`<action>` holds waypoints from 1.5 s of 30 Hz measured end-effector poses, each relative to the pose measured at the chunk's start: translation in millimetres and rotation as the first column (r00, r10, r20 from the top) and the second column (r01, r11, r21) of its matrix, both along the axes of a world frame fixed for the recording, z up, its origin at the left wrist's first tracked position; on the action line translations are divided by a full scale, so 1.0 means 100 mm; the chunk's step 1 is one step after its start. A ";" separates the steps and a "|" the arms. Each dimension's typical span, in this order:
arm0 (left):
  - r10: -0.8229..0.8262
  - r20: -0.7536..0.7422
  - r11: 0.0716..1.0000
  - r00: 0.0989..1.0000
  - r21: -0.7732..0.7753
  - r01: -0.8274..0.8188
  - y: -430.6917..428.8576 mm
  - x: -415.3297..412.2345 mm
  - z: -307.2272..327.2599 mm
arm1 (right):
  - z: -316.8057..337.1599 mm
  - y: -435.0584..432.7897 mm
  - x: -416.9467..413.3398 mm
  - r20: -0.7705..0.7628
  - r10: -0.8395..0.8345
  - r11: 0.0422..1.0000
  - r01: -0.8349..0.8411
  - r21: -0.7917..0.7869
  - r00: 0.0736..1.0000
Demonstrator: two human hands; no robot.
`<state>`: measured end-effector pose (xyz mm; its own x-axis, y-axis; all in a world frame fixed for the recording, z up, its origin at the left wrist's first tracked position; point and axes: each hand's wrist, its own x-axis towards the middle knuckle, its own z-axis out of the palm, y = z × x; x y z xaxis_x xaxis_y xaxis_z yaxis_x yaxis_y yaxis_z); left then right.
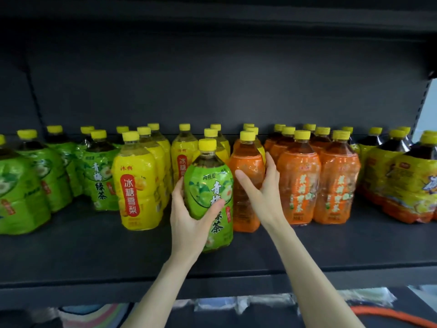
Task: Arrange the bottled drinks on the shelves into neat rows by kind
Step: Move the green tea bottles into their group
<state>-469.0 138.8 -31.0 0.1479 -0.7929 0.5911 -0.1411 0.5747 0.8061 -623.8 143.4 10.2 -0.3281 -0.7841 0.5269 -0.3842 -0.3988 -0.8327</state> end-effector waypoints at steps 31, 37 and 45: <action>-0.144 -0.068 0.980 0.987 0.125 0.152 -0.22 0.40 -0.01 | -0.08 0.15 0.26 -0.005 -0.271 0.962 0.271 -0.007 0.962; -0.149 -0.084 0.982 0.985 0.102 0.157 -0.16 0.40 0.03 | -0.08 0.13 0.26 -0.019 -0.285 0.958 0.285 0.005 0.958; -0.194 -0.176 0.973 0.965 0.090 0.212 0.10 0.58 0.00 | -0.03 0.26 0.41 -0.138 -0.415 0.908 0.399 -0.131 0.899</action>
